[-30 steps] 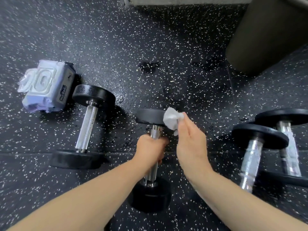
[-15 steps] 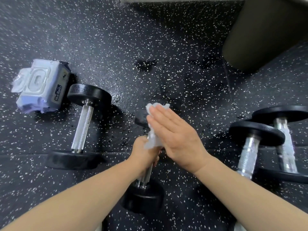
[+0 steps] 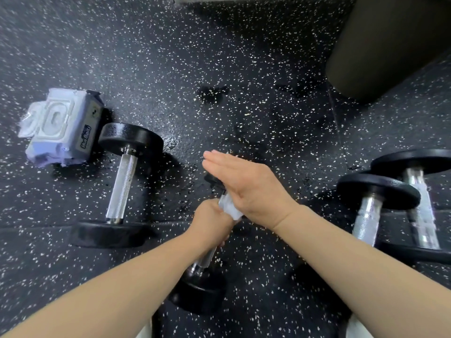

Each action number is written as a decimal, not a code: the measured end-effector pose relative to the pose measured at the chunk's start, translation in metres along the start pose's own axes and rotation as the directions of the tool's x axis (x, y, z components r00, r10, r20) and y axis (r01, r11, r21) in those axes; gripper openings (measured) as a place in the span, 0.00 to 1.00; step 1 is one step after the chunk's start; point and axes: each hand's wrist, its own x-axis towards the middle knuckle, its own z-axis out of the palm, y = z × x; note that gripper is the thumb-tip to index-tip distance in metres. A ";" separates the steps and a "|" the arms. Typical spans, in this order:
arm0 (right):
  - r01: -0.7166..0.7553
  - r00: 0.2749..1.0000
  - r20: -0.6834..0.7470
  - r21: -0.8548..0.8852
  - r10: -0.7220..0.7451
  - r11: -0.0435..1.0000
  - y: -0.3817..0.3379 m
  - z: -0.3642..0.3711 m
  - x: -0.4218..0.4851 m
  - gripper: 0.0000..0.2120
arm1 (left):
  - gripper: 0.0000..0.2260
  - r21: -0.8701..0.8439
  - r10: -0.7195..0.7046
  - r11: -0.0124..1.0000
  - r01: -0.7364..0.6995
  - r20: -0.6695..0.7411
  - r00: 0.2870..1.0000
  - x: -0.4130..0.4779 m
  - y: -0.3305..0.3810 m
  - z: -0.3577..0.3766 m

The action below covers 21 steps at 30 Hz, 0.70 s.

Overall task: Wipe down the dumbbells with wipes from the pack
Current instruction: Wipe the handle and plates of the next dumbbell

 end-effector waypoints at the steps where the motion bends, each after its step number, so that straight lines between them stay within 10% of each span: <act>1: -0.072 0.997 -0.019 0.078 0.074 0.994 0.000 0.001 -0.002 0.21 | 0.12 0.017 0.000 1.000 0.000 0.021 1.000 -0.001 0.000 0.002; 8: -0.488 0.846 -0.131 0.201 0.517 0.849 -0.005 -0.020 -0.035 0.23 | 0.11 0.073 -0.054 0.996 0.056 -0.027 0.998 0.010 -0.006 0.005; 12: -0.310 0.932 -0.109 0.256 0.346 0.916 -0.007 -0.010 -0.050 0.17 | 0.10 -0.028 -0.083 0.996 0.082 -0.030 0.996 0.012 -0.006 -0.002; 21: 0.058 0.996 -0.039 -0.333 -0.075 0.941 0.014 0.010 -0.031 0.19 | 0.13 0.132 -0.037 0.991 0.034 0.013 0.999 0.011 -0.005 0.001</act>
